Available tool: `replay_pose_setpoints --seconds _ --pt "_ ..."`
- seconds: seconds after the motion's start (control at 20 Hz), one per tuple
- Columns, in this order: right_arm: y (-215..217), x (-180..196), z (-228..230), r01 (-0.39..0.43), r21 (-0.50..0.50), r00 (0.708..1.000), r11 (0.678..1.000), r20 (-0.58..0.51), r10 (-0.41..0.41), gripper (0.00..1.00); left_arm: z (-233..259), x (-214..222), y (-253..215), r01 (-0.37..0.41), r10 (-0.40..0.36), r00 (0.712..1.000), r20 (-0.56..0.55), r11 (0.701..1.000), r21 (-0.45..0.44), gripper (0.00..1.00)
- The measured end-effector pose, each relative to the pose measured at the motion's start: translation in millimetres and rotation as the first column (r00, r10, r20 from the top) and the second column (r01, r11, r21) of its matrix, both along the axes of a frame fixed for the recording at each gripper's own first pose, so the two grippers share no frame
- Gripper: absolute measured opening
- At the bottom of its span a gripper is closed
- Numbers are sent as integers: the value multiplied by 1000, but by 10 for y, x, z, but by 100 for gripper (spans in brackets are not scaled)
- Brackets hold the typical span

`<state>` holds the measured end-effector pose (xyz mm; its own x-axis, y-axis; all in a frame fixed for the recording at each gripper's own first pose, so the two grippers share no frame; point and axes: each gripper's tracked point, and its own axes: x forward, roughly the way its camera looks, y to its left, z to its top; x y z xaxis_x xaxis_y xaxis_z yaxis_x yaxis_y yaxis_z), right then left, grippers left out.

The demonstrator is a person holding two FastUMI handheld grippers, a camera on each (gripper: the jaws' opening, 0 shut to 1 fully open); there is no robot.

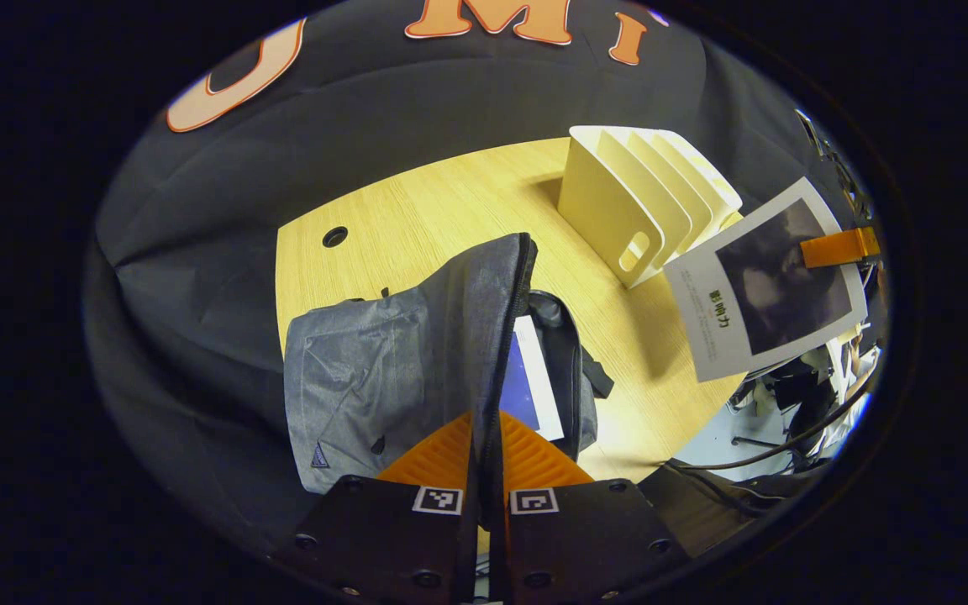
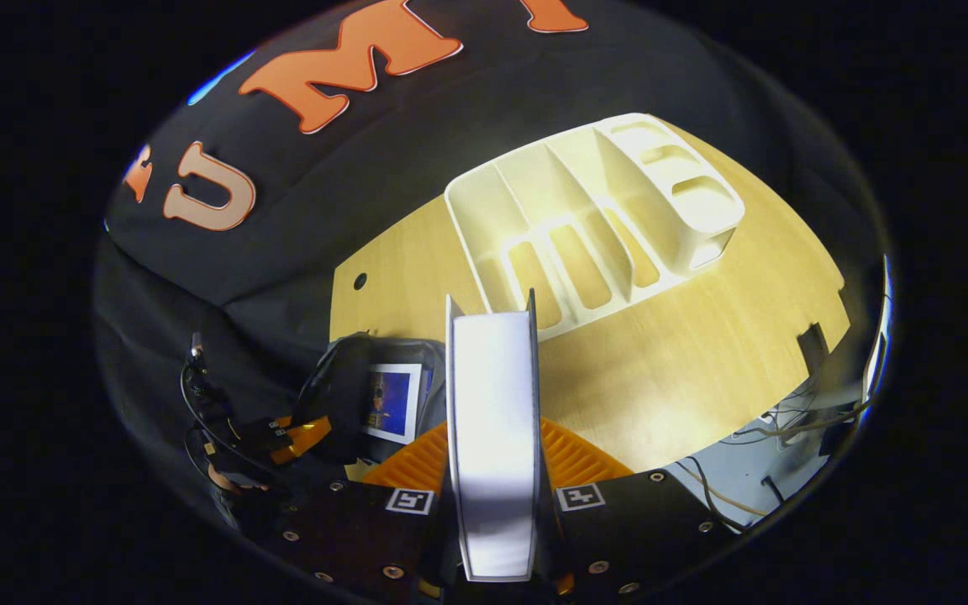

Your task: Open the schoolbag, grab two books from the bookshelf and put them into the schoolbag.

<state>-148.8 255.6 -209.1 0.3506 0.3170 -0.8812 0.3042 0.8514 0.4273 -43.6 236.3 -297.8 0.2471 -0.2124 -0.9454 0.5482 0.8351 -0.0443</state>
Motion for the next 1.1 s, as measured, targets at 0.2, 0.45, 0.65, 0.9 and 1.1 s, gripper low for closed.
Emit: replay_pose_setpoints --seconds 0.2,0.45,0.65,0.9,1.1 --pt "503 51 -101 -55 85 998 995 7 55 39 5 7 3 3 -3 1000 8 1000 1 6" --pt "860 243 -141 -77 154 996 985 52 70 38 6 14 -3 -1 1 1000 13 1000 5 7" --pt "1126 380 -267 -35 229 998 973 66 20 39 25 44 8 0 0 1000 20 1000 9 6" --pt "1453 432 -367 11 347 998 938 57 -33 38 34 52 29 -5 5 1000 28 1000 8 7" --pt "1741 465 -598 19 399 998 917 39 -38 38 30 50 7 -4 4 999 32 1000 -3 7"
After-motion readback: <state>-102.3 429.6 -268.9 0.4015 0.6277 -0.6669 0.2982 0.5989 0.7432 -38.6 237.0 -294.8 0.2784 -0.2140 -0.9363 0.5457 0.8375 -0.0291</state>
